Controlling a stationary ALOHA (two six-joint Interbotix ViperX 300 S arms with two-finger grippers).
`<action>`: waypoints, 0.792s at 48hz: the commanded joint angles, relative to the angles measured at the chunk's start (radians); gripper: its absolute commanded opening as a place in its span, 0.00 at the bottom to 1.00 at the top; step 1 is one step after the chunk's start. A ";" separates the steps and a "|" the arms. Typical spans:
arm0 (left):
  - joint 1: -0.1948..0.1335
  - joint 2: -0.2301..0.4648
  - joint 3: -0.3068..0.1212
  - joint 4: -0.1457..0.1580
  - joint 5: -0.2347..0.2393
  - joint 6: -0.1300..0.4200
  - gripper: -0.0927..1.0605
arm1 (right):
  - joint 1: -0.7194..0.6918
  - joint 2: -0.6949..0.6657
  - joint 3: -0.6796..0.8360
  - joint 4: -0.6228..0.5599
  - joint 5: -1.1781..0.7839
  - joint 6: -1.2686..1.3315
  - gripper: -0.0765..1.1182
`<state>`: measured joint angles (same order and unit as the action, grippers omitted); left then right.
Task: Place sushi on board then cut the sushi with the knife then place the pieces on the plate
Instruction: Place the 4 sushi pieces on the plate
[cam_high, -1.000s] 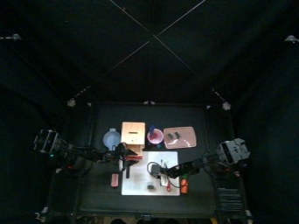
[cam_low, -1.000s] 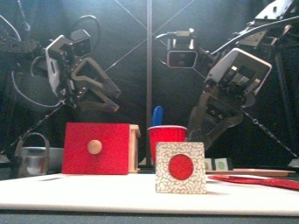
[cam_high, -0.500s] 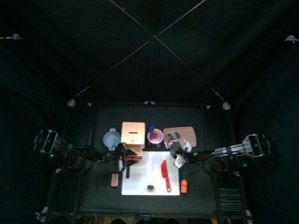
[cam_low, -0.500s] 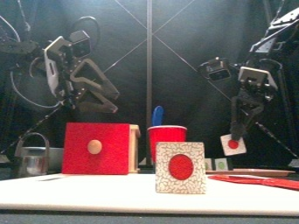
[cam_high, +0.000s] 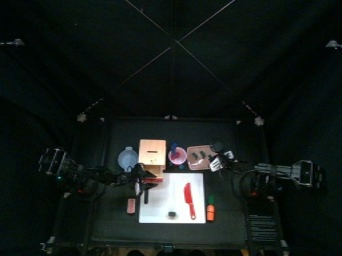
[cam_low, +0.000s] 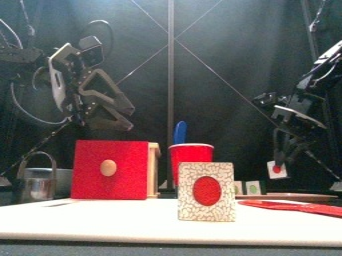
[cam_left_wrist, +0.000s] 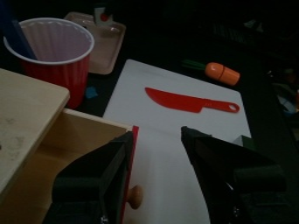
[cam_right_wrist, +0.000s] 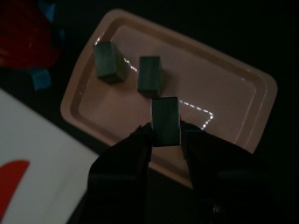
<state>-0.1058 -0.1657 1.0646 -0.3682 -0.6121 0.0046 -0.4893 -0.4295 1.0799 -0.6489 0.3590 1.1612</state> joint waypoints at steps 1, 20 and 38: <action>0.003 -0.014 -0.011 0.002 -0.006 0.000 0.82 | -0.067 0.032 -0.011 -0.014 -0.031 -0.002 0.61; 0.003 -0.014 -0.018 0.005 -0.009 0.003 0.82 | -0.061 0.100 -0.011 -0.015 -0.060 -0.002 0.67; -0.002 -0.026 -0.026 0.005 -0.009 0.002 0.82 | -0.017 0.058 -0.015 0.012 -0.031 -0.006 0.78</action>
<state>-0.1058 -0.1718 1.0600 -0.3666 -0.6136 0.0061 -0.5292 -0.3252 1.0799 -0.6397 0.3099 1.1612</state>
